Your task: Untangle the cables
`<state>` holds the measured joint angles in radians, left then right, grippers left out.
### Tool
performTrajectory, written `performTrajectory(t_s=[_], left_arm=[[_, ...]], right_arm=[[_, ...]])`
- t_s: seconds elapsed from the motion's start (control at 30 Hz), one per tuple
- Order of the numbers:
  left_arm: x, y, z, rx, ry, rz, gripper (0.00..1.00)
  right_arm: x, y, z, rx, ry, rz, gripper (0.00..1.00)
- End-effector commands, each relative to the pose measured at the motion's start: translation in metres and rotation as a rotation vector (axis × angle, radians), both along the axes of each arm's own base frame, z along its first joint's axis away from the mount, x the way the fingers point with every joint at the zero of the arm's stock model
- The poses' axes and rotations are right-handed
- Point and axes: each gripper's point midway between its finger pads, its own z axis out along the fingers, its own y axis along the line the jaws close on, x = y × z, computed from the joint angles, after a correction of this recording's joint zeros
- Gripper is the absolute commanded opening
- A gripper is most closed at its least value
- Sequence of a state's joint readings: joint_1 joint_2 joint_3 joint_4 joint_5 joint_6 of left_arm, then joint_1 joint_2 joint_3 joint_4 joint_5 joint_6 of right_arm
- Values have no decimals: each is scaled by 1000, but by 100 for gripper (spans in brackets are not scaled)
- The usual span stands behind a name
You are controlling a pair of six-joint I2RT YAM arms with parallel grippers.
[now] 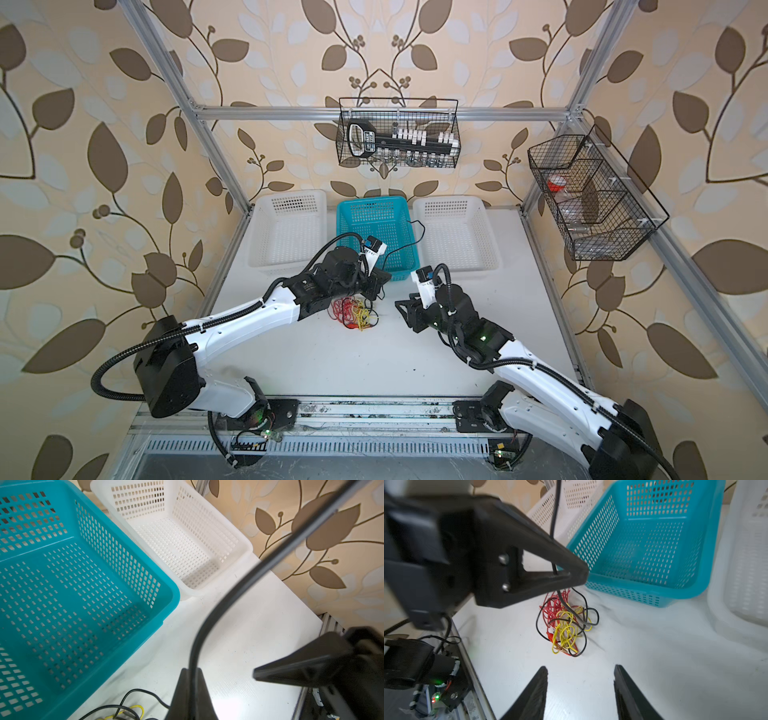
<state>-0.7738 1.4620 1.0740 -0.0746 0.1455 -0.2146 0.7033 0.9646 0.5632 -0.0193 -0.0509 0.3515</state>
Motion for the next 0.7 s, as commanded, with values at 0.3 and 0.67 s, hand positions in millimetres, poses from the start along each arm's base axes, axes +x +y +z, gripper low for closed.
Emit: performTrajectory(t_s=[0.3,0.67], left_arm=[[0,-12,1,0,73,-10,0],[2,-12,0,-1,81,5,1]], right_arm=[[45,52,24,101,-148,48,43],[53,47,27,110,-160,17,0]])
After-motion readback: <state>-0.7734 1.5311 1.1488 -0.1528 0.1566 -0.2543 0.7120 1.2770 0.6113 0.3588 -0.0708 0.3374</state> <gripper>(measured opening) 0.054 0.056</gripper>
